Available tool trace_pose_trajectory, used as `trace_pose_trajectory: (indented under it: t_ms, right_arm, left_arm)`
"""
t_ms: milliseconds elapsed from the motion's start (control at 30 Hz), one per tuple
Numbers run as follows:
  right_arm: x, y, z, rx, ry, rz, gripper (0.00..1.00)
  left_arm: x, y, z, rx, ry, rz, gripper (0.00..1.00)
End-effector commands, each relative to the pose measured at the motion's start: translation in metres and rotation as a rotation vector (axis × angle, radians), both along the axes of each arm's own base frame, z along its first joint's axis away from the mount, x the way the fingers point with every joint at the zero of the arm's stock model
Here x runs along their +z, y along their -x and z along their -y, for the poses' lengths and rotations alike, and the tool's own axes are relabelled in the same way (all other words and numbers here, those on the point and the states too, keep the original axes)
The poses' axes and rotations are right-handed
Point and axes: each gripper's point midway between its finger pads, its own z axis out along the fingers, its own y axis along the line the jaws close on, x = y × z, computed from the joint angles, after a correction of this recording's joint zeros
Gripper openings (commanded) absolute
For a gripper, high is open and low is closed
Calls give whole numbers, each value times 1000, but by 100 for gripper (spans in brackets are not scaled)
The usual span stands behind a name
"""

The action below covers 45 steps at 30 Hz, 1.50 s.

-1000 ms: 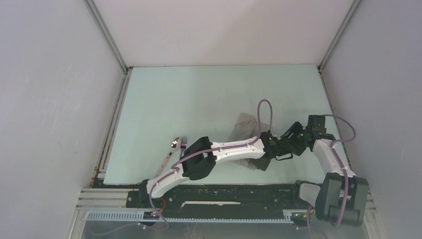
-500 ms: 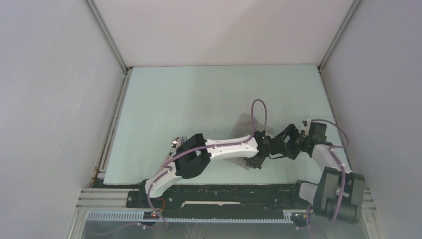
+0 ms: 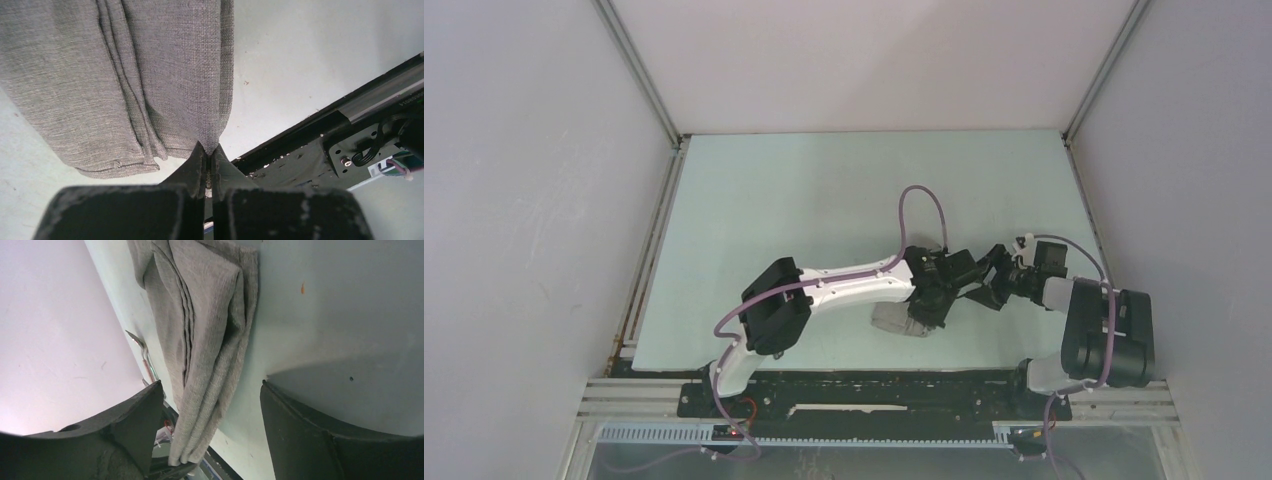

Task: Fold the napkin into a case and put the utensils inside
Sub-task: Pick up the 2/3-rectangle-folded napkin from the center of the board, then fold the 2/3-rectangle-folded napkin at the center of the board.

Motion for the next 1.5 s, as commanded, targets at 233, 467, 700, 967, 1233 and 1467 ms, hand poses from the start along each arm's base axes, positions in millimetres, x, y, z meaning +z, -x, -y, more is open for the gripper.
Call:
trace_pose_trajectory:
  t_ms: [233, 467, 700, 967, 1233, 1467]
  right_arm:
    - [0, -25, -1, -10, -21, 52, 65]
    - [0, -28, 2, -16, -13, 63, 45]
    - [14, -37, 12, -17, 119, 101, 0]
    - [24, -34, 8, 53, 241, 61, 0]
    - [36, -42, -12, 114, 312, 45, 0]
    - [46, -50, -38, 153, 366, 43, 0]
  left_arm:
    - [32, 11, 15, -54, 136, -29, 0]
    - [34, 15, 21, -65, 176, -49, 0]
    - [28, 18, 40, -86, 260, -89, 0]
    - [24, 13, 57, -78, 411, -110, 0]
    - [21, 15, 32, -47, 521, -129, 0]
    - [24, 19, 17, -34, 601, -143, 0]
